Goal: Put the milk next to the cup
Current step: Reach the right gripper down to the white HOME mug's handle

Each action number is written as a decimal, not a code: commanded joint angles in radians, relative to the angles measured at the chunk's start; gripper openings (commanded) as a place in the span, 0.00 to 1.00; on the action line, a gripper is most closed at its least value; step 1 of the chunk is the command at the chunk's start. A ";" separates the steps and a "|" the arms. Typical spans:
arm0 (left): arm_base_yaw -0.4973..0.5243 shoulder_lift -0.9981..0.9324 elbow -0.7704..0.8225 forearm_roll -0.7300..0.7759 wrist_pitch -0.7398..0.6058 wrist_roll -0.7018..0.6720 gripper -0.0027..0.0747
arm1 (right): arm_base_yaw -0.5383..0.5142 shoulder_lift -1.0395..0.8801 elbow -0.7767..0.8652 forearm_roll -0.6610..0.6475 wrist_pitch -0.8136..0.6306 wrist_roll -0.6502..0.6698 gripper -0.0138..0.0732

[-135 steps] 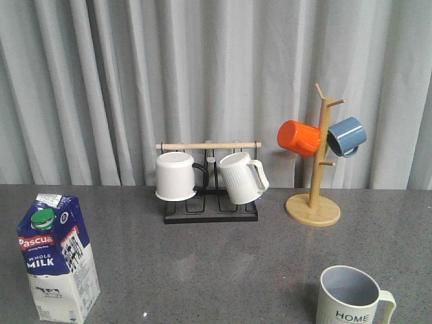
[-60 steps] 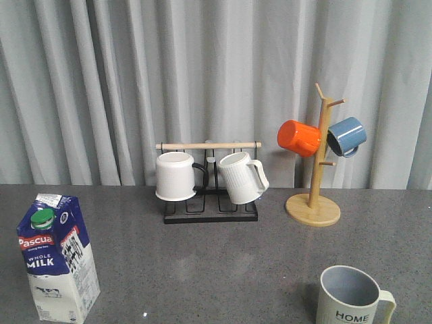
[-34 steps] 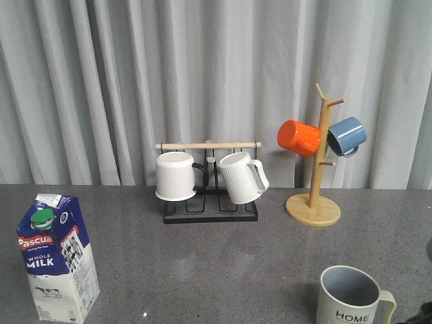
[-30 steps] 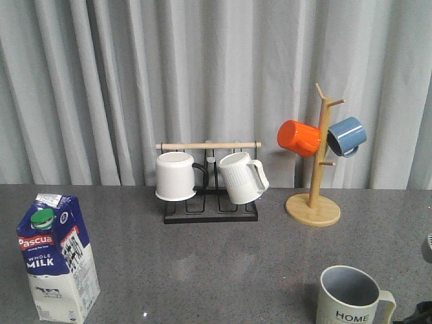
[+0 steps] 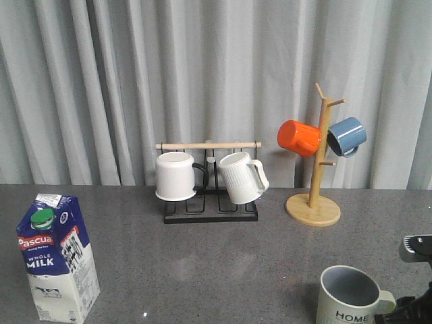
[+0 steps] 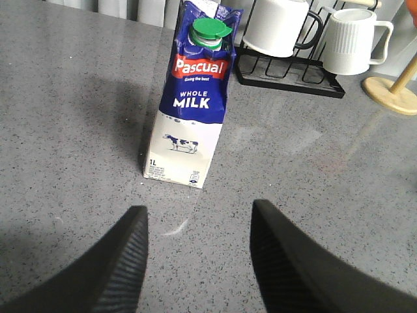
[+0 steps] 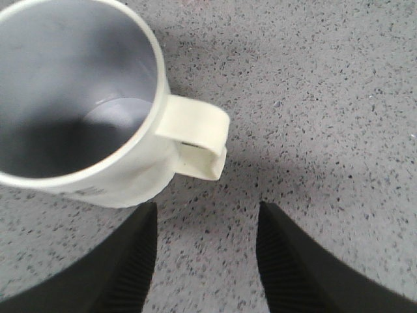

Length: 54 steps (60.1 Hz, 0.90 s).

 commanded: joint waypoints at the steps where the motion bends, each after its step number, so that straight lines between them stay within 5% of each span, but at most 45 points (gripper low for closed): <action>1: -0.002 0.011 -0.032 -0.008 -0.069 -0.001 0.50 | -0.001 0.000 -0.030 0.002 -0.084 -0.014 0.56; 30: -0.002 0.011 -0.032 -0.008 -0.072 -0.001 0.50 | -0.001 0.189 -0.030 0.003 -0.321 -0.046 0.54; 48: -0.002 0.011 -0.032 -0.008 -0.072 -0.001 0.50 | -0.001 0.273 -0.030 0.007 -0.421 -0.107 0.17; 54: -0.002 0.011 -0.032 -0.008 -0.072 -0.001 0.50 | -0.001 0.270 -0.030 0.007 -0.420 -0.107 0.15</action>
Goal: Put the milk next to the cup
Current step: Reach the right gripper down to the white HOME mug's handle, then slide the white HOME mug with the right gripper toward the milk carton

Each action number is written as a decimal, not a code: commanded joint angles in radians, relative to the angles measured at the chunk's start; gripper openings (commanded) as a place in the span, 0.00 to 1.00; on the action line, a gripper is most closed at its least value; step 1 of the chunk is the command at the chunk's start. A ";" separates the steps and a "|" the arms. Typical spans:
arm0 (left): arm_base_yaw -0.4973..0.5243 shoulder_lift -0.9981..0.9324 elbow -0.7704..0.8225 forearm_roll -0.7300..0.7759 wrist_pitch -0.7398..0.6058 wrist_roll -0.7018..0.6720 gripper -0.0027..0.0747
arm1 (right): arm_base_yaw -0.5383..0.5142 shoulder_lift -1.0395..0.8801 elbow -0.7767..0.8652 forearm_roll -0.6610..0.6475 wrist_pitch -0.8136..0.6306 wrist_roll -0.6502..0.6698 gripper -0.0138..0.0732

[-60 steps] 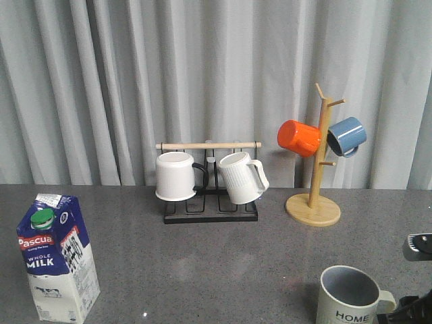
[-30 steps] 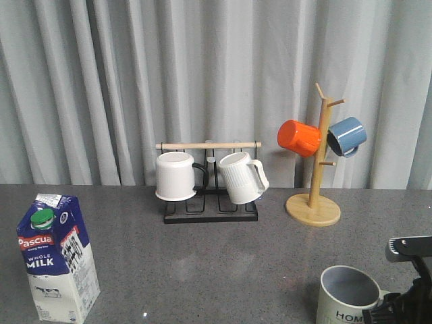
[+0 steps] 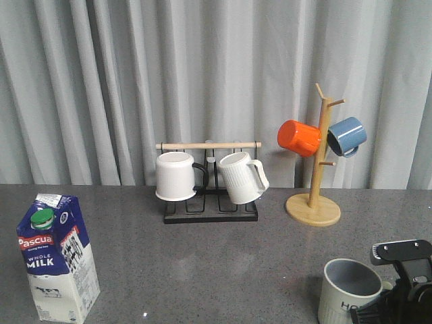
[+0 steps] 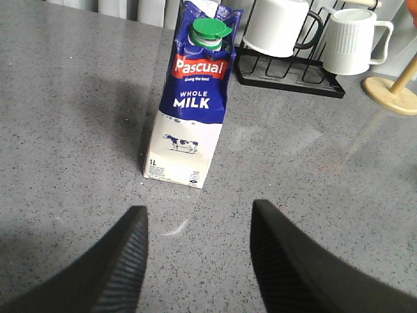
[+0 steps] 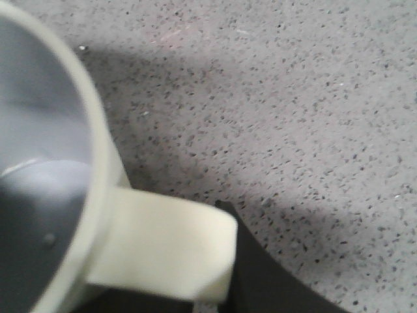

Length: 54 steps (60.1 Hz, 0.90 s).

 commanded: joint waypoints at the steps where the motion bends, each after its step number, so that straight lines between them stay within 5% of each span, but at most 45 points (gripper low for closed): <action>1: -0.002 0.011 -0.032 -0.009 -0.072 -0.001 0.50 | -0.001 -0.027 -0.027 -0.009 -0.032 -0.017 0.15; 20: -0.002 0.011 -0.032 -0.010 -0.072 -0.001 0.50 | 0.111 -0.132 -0.169 0.045 0.038 -0.027 0.15; 36: -0.002 0.011 -0.032 -0.017 -0.047 -0.001 0.50 | 0.280 0.030 -0.356 0.048 0.081 -0.016 0.15; 54: -0.002 0.011 -0.032 -0.017 -0.037 -0.001 0.50 | 0.304 0.167 -0.405 0.063 0.085 -0.016 0.16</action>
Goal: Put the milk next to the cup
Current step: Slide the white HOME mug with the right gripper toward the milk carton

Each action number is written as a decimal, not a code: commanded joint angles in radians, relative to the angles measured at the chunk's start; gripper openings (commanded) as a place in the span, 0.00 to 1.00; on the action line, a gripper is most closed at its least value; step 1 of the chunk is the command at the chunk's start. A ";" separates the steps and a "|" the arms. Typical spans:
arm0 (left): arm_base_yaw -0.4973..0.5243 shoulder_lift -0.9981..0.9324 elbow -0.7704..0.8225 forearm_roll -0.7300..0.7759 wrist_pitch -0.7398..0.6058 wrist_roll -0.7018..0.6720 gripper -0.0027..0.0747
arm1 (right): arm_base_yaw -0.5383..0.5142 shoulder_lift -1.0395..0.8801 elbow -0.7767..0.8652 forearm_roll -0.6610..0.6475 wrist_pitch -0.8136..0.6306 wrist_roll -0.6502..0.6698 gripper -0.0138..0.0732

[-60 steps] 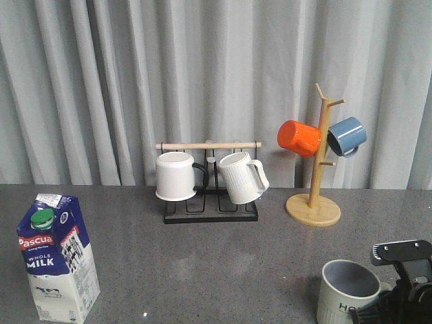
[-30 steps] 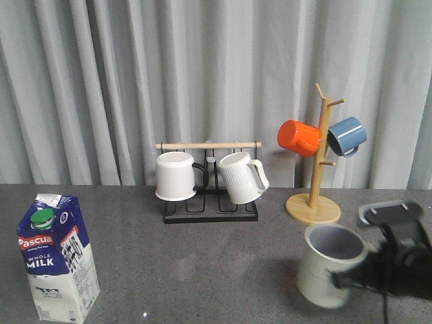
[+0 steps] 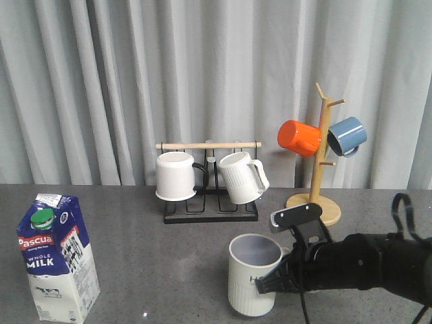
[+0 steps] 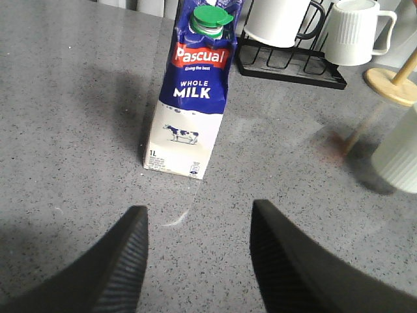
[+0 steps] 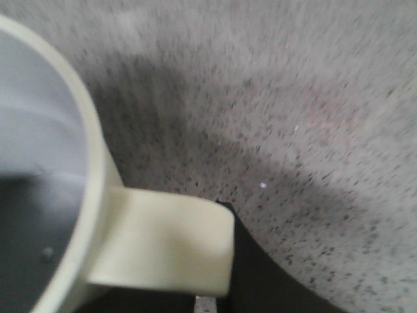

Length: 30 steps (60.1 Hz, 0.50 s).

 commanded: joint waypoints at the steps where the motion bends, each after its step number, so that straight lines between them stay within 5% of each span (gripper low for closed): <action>1: -0.002 0.011 -0.032 -0.015 -0.061 -0.001 0.50 | -0.002 -0.030 -0.040 0.013 -0.056 -0.001 0.16; 15: -0.002 0.011 -0.032 -0.015 -0.061 -0.001 0.50 | 0.004 -0.026 -0.042 0.016 -0.010 -0.006 0.20; 30: -0.002 0.011 -0.032 -0.015 -0.058 -0.001 0.50 | 0.004 -0.026 -0.042 0.016 0.049 -0.020 0.37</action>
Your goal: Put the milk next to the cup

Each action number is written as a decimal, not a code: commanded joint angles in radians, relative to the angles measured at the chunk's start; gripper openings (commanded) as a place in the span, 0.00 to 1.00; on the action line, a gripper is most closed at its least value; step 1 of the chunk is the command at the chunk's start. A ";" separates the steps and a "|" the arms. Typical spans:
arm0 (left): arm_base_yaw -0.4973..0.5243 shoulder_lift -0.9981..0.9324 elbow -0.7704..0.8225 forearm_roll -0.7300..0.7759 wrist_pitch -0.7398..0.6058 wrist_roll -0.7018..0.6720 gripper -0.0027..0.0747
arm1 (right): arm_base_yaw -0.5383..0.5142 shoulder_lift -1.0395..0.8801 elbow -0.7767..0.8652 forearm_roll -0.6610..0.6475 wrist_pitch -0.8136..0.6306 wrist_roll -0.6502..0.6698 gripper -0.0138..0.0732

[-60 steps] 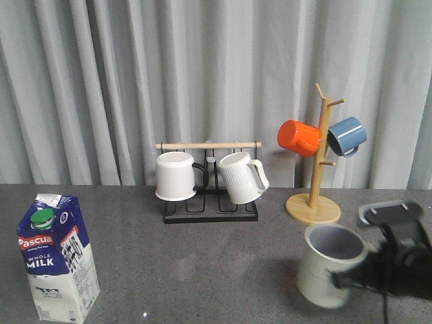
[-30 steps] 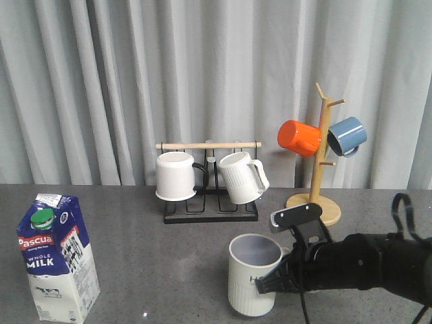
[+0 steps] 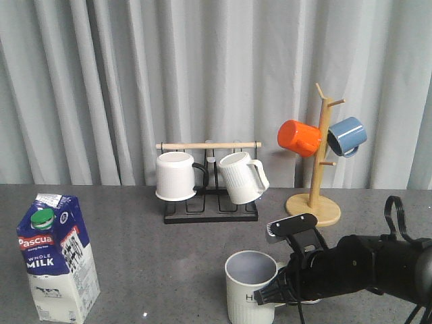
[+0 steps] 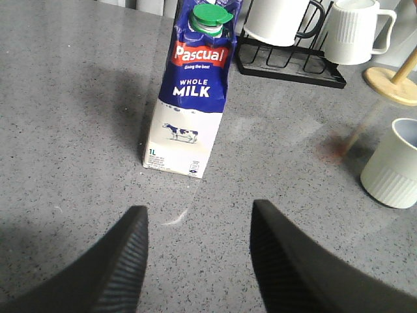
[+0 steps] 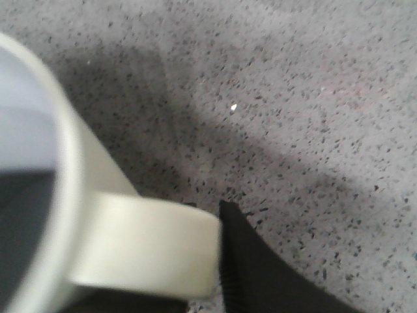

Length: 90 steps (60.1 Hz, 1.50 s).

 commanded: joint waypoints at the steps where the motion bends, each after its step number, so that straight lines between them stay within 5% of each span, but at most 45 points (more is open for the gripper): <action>1: -0.002 0.011 -0.032 -0.014 -0.060 -0.001 0.50 | 0.002 -0.048 -0.032 0.004 -0.024 -0.011 0.38; 16: -0.002 0.011 -0.032 -0.014 -0.059 -0.001 0.50 | 0.002 -0.083 -0.032 0.002 0.033 -0.026 0.50; 45: -0.002 0.011 -0.032 -0.014 -0.058 -0.001 0.50 | 0.002 -0.304 0.000 0.014 0.302 -0.022 0.50; 60: -0.002 0.011 -0.032 -0.014 -0.051 -0.001 0.50 | 0.002 -0.669 0.247 0.056 0.318 -0.055 0.41; 75: -0.002 0.011 -0.032 -0.014 0.005 -0.001 0.50 | 0.002 -1.143 0.575 0.041 0.306 -0.080 0.15; 90: -0.002 0.041 -0.042 -0.015 0.028 0.001 0.56 | 0.002 -1.564 0.783 -0.048 0.229 -0.037 0.15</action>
